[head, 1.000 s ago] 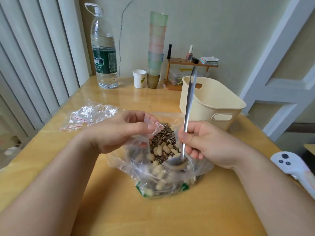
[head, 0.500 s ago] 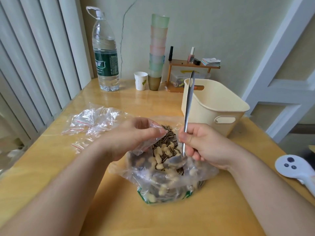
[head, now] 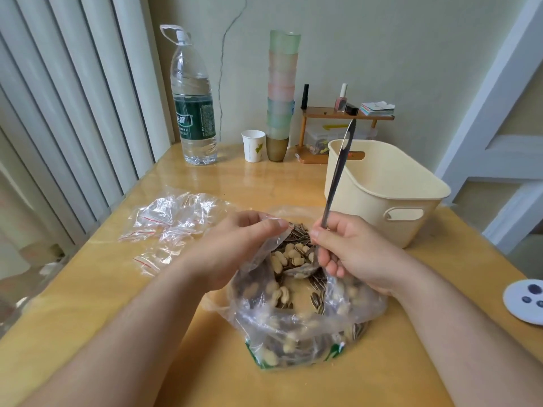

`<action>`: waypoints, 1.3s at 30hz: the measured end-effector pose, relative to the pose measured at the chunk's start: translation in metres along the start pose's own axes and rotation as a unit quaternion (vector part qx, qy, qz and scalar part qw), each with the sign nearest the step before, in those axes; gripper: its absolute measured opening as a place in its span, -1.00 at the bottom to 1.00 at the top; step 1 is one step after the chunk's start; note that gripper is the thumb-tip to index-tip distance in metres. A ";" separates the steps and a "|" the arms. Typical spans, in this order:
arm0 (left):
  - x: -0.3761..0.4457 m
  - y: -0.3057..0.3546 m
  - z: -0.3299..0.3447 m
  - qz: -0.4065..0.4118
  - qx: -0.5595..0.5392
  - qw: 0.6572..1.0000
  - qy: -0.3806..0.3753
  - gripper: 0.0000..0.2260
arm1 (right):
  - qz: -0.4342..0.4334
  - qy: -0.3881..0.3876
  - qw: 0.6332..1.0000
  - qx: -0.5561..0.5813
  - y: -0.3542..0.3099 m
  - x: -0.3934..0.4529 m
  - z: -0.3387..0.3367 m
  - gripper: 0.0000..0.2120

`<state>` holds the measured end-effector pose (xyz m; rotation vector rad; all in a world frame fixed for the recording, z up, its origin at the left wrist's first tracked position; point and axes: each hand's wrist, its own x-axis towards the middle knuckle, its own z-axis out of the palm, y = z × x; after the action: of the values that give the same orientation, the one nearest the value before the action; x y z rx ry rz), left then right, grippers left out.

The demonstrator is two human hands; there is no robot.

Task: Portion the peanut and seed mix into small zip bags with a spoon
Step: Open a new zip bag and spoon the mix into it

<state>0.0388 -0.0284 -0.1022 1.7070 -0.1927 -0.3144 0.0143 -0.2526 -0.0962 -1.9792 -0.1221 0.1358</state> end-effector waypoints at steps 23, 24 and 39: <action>-0.009 0.015 -0.006 0.051 -0.038 0.997 -0.041 -0.60 | -0.044 0.128 0.990 0.045 0.007 -0.002 -0.017 -0.81; -0.010 0.013 -0.005 0.072 -0.037 0.996 -0.041 -0.54 | -0.048 0.133 0.988 0.056 0.004 -0.004 -0.019 -0.81; -0.008 0.000 0.022 0.209 0.390 0.891 0.102 -0.38 | -0.205 0.298 0.924 -0.121 0.001 -0.016 -0.033 -0.82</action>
<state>0.0244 -0.0469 -0.1046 2.4055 -0.5784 0.3168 0.0038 -0.2854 -0.0835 -2.1051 -0.1565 -0.7826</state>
